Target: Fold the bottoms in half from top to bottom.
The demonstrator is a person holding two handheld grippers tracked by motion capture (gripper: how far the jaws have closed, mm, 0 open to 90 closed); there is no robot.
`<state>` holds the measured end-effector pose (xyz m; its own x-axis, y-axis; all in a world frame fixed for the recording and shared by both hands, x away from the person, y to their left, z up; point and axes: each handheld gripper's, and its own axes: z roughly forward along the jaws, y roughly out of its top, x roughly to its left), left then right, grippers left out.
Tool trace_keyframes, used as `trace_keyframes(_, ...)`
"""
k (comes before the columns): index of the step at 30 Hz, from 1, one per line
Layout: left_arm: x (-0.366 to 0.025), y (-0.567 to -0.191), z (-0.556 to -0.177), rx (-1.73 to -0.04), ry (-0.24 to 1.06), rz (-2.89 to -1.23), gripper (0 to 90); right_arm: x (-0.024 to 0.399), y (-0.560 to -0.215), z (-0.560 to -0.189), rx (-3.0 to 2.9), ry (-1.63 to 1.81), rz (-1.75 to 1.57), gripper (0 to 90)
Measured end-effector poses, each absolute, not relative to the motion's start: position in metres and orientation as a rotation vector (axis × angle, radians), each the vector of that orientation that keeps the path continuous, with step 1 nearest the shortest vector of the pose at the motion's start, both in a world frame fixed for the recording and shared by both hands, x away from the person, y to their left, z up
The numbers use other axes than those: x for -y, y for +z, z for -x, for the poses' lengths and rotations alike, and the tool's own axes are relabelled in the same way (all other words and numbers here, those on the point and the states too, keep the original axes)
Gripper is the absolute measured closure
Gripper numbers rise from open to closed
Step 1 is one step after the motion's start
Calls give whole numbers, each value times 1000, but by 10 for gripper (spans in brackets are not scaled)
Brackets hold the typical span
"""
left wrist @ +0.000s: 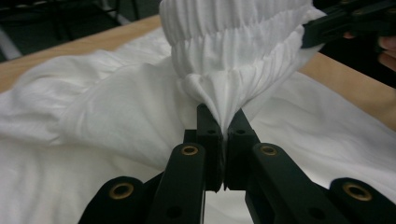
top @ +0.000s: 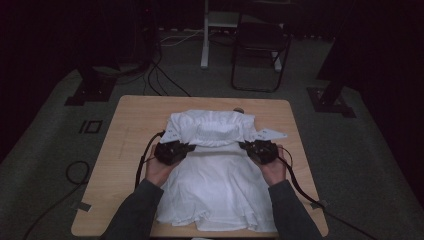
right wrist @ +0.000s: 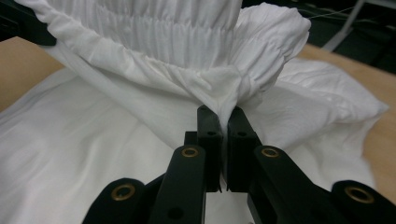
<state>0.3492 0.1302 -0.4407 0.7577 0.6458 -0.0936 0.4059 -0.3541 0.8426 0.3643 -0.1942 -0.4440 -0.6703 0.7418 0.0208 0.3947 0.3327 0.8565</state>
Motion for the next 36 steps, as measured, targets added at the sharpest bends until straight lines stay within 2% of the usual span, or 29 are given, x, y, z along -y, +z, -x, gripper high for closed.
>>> trace_keyframes(4,-124,-475,-328,-795,267,-2103,861,200,-469,-340,-2308,1235,-1011,867)
trace_keyframes(9,-120,-525,-324,-853,184,-2200,852,199,-514,-330,-2412,1137,-1068,864)
trace_keyframes(14,-122,-539,-329,-870,153,-2184,842,198,-536,-334,-2444,1115,-1121,847)
trace_keyframes(16,-121,-537,-329,-877,141,-2190,796,198,-537,-335,-2443,1112,-1132,784)
trace_keyframes(18,-121,-532,-328,-881,127,-2196,700,199,-534,-336,-2455,1117,-1152,664)
trace_keyframes(21,-124,-518,-325,-870,136,-2163,626,205,-524,-333,-2455,1152,-1144,516)
trace_keyframes(24,-132,-498,-325,-866,160,-2091,619,217,-507,-329,-2412,1275,-1143,478)
trace_keyframes(25,-134,-492,-327,-866,180,-2073,622,221,-501,-329,-2385,1321,-1142,485)
trace_keyframes(26,-136,-488,-330,-876,208,-2061,652,225,-495,-330,-2352,1346,-1150,563)
trace_keyframes(27,-137,-485,-335,-894,230,-2050,715,228,-490,-331,-2325,1356,-1151,687)
trace_keyframes(29,-137,-483,-347,-954,241,-2038,880,230,-485,-340,-2294,1328,-1187,837)
trace_keyframes(31,-133,-489,-360,-986,233,-2049,900,227,-488,-352,-2299,1284,-1221,878)
trace_keyframes(36,-111,-512,-382,-1008,184,-2128,900,213,-518,-383,-2348,1111,-1359,887)
